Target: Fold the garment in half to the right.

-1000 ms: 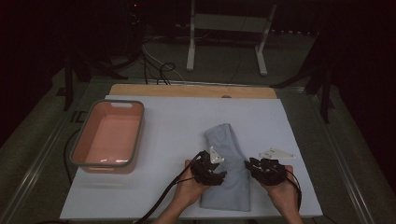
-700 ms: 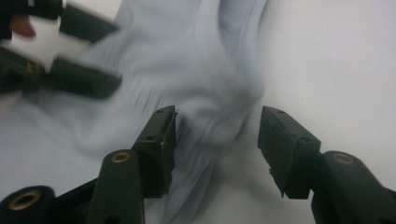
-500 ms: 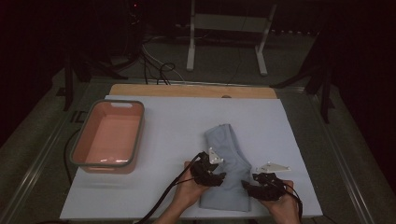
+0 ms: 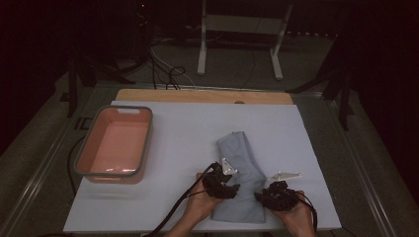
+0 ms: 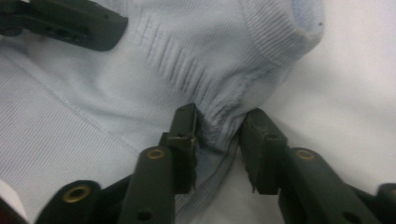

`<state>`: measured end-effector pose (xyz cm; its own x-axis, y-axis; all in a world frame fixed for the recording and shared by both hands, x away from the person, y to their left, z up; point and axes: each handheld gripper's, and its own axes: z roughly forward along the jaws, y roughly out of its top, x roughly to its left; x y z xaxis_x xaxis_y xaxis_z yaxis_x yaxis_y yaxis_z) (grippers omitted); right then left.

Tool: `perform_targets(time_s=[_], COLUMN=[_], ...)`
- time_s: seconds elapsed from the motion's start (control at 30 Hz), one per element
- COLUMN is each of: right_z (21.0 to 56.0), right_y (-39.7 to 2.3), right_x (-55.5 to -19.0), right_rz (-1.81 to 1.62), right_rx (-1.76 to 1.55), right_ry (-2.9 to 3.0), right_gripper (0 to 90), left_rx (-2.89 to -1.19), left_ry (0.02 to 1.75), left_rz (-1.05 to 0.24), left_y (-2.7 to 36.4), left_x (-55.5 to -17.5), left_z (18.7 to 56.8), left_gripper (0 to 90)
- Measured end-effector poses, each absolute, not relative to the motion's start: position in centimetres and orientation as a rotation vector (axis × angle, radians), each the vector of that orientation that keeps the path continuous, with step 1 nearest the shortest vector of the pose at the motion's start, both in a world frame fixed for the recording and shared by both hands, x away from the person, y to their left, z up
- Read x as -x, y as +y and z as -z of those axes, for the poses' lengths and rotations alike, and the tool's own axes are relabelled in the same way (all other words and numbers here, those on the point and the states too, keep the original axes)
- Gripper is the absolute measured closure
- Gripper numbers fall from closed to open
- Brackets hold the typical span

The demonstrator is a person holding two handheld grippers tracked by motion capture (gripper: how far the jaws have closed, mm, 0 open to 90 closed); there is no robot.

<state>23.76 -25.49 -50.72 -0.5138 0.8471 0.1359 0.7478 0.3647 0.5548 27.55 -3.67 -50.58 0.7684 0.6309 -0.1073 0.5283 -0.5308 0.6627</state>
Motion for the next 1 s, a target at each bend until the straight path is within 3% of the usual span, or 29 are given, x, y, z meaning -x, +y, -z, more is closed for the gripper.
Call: perform_targets(time_s=[0.23,0.63,1.0], right_z=[50.6,50.2,50.1], right_y=[-25.3,-26.0,-26.5], right_x=[-23.6,-23.5,-23.4], right_rz=[-0.861,-0.855,-0.829], right_rx=[-1.440,-1.397,-1.360], right_ry=[2.476,2.490,2.485], right_gripper=[78.8,83.8,84.6], left_rx=[-2.263,-2.251,-2.174], left_ry=[0.864,0.827,0.898], left_rz=[-0.189,-0.140,-0.248], left_y=[-3.7,-3.1,0.5], left_x=[-27.5,-27.7,-29.7], left_z=[50.5,49.9,47.4], left_gripper=[48.5,43.2,37.8])
